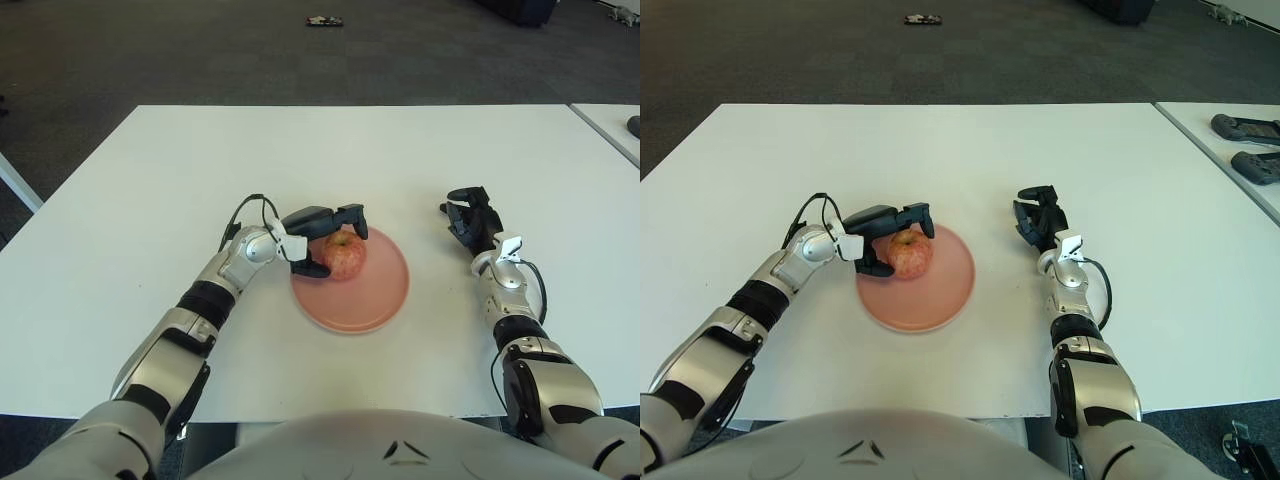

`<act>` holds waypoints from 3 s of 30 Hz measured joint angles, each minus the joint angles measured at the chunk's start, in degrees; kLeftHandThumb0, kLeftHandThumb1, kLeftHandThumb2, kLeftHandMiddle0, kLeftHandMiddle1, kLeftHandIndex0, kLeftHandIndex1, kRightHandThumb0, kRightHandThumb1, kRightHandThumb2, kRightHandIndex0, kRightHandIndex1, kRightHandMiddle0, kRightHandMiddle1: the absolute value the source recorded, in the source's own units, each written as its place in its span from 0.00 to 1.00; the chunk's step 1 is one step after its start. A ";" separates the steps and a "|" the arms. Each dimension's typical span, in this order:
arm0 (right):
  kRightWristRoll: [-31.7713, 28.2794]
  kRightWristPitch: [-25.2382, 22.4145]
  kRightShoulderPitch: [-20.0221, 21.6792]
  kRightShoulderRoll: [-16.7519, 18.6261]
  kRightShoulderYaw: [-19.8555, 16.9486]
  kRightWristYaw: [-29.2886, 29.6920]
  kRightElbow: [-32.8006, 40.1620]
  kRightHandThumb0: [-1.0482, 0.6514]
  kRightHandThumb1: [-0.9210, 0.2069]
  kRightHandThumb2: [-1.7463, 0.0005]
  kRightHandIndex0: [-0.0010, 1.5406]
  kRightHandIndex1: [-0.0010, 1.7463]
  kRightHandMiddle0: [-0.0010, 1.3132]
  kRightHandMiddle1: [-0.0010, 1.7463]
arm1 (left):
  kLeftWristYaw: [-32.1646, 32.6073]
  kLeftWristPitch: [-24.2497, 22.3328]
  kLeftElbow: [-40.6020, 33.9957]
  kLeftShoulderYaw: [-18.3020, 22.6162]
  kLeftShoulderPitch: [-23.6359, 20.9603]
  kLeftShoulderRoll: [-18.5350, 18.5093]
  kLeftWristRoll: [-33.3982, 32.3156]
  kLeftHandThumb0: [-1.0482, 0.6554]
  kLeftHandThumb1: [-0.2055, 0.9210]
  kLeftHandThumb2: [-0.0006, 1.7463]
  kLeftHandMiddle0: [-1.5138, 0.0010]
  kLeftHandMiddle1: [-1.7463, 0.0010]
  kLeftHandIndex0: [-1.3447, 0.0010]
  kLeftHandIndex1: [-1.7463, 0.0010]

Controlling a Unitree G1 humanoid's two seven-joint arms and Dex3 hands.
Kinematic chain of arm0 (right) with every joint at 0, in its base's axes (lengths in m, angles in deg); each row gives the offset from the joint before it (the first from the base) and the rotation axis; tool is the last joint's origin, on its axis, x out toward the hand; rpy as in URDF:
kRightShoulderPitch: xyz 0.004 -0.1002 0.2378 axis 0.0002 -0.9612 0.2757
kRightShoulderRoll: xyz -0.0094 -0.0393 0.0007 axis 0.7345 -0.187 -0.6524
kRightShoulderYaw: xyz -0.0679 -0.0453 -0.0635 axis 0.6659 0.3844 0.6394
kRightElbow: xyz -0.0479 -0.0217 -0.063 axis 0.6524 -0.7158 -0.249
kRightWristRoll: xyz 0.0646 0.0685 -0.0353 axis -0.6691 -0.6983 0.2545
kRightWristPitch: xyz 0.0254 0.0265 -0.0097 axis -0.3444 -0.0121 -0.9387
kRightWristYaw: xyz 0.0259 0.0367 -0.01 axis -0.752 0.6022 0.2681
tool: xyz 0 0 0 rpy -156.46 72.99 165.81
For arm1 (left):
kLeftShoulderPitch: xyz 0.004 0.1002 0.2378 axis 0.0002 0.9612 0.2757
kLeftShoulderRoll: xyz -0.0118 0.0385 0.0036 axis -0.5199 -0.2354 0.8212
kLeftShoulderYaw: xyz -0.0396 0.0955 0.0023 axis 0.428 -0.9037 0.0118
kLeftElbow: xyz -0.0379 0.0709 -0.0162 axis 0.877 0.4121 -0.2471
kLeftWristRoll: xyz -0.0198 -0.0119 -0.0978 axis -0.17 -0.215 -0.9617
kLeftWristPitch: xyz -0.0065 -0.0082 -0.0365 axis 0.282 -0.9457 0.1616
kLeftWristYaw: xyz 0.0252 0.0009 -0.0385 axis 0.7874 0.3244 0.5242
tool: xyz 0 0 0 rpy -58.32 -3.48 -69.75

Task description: Put the apple into the plate.

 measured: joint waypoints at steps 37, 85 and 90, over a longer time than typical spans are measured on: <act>0.02 0.04 -0.14 0.11 0.12 0.50 0.22 0.41 0.00 0.73 0.22 0.71 0.19 0.97 | 4.49 24.81 20.20 1.30 -6.40 0.61 -4.21 0.00 1.00 0.30 1.00 1.00 1.00 1.00; 0.15 -0.01 0.33 0.81 0.39 1.09 0.37 0.41 0.00 0.73 0.22 0.71 0.19 0.97 | -2.34 7.42 31.59 28.24 -17.20 7.96 -33.69 0.00 1.00 0.63 1.00 1.00 1.00 1.00; 0.17 -0.01 0.08 0.82 0.39 1.16 0.37 0.41 0.00 0.73 0.22 0.71 0.19 0.97 | 3.19 5.45 31.84 30.00 -17.31 8.02 -32.84 0.00 1.00 0.65 1.00 1.00 1.00 1.00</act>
